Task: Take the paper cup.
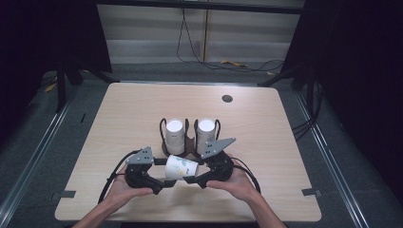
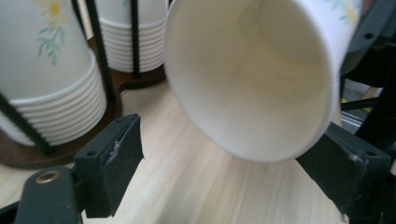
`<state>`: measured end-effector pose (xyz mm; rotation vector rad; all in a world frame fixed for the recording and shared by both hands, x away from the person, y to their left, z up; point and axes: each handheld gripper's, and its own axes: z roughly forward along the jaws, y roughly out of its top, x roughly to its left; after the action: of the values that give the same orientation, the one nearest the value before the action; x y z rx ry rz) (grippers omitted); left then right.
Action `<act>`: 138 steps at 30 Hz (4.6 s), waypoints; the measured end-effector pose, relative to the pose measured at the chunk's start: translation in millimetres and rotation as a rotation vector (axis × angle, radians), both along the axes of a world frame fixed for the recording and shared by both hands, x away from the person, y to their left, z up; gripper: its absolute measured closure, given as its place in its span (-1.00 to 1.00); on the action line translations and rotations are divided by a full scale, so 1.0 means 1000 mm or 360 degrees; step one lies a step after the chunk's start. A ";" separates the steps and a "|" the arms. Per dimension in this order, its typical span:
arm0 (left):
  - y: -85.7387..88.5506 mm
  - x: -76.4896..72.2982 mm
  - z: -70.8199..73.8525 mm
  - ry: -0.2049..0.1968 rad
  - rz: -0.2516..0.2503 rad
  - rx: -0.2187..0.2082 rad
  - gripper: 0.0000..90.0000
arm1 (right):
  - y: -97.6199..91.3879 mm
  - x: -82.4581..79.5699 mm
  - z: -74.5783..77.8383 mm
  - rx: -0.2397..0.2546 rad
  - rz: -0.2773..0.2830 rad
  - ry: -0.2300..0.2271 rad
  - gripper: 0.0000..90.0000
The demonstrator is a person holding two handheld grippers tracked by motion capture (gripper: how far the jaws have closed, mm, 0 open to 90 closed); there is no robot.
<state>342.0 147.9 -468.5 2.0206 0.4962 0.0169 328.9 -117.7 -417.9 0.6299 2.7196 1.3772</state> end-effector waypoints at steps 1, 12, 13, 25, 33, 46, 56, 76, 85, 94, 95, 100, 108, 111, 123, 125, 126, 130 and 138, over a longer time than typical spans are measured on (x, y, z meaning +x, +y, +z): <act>-0.001 0.000 0.000 -0.0005 0.0022 0.0011 -0.65 | -0.001 0.001 0.000 0.0004 -0.0009 -0.0001 -0.16; 0.003 0.000 0.002 0.0027 0.0016 -0.0072 -0.65 | -0.011 0.002 -0.006 0.0103 -0.0105 0.0001 -0.16; 0.003 0.000 0.003 0.0020 0.0008 -0.0078 -0.64 | -0.013 0.003 -0.007 0.0129 -0.0115 0.0010 -0.16; 0.006 0.003 0.009 0.0069 0.0044 -0.0150 -0.65 | -0.020 0.003 -0.013 0.0215 -0.0153 0.0035 -0.16; 0.009 0.010 0.025 0.0026 0.0061 -0.0191 -0.65 | -0.023 0.004 -0.020 0.0284 -0.0171 0.0068 -0.16; -0.012 0.012 0.031 0.0054 -0.0011 -0.0218 -0.64 | -0.032 -0.005 -0.024 0.0342 -0.0167 0.0063 -0.16; -0.008 0.008 0.029 0.0061 -0.0046 -0.0250 -0.65 | -0.032 -0.004 -0.028 0.0439 -0.0093 0.0085 -0.16; -0.008 0.009 0.023 0.0102 -0.0119 -0.0346 -0.53 | -0.026 -0.001 -0.030 0.0465 -0.0028 0.0085 -0.16; -0.011 0.012 0.020 0.0166 -0.0144 -0.0388 -0.64 | -0.023 -0.003 -0.027 0.0461 -0.0015 0.0045 -0.16; -0.013 0.012 0.021 0.0176 -0.0173 -0.0421 -0.61 | -0.020 -0.004 -0.026 0.0455 0.0005 0.0022 -0.16; -0.013 0.012 0.020 0.0187 -0.0186 -0.0426 -0.61 | -0.020 -0.004 -0.026 0.0455 0.0008 0.0025 -0.16; -0.014 0.012 0.019 0.0216 -0.0203 -0.0432 -0.61 | -0.018 -0.006 -0.025 0.0443 0.0025 0.0003 -0.16; -0.008 0.012 0.020 0.0168 -0.0231 -0.0428 -0.44 | -0.016 -0.004 -0.022 0.0427 0.0015 0.0016 -0.22; -0.008 0.012 0.017 0.0165 -0.0245 -0.0407 -0.40 | -0.015 -0.003 -0.023 0.0397 0.0013 0.0017 -0.25; -0.006 0.008 0.015 0.0172 -0.0244 -0.0396 -0.31 | -0.010 0.000 -0.028 0.0368 -0.0019 0.0047 -0.42; -0.006 0.007 0.016 0.0163 -0.0242 -0.0394 -0.31 | -0.009 -0.002 -0.028 0.0365 -0.0022 0.0042 -0.44; -0.006 0.007 0.016 0.0163 -0.0237 -0.0394 -0.31 | -0.009 -0.003 -0.028 0.0358 -0.0026 0.0036 -0.45; -0.005 0.008 0.016 0.0159 -0.0221 -0.0382 -0.32 | -0.007 -0.002 -0.030 0.0333 -0.0032 0.0038 -0.47; 0.000 0.009 0.018 0.0158 -0.0170 -0.0378 -0.32 | -0.013 -0.001 -0.031 0.0313 -0.0089 0.0036 -0.48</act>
<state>351.3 148.0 -450.1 1.8174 0.4302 -0.1997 327.6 -130.3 -448.7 0.7304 2.5818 1.6463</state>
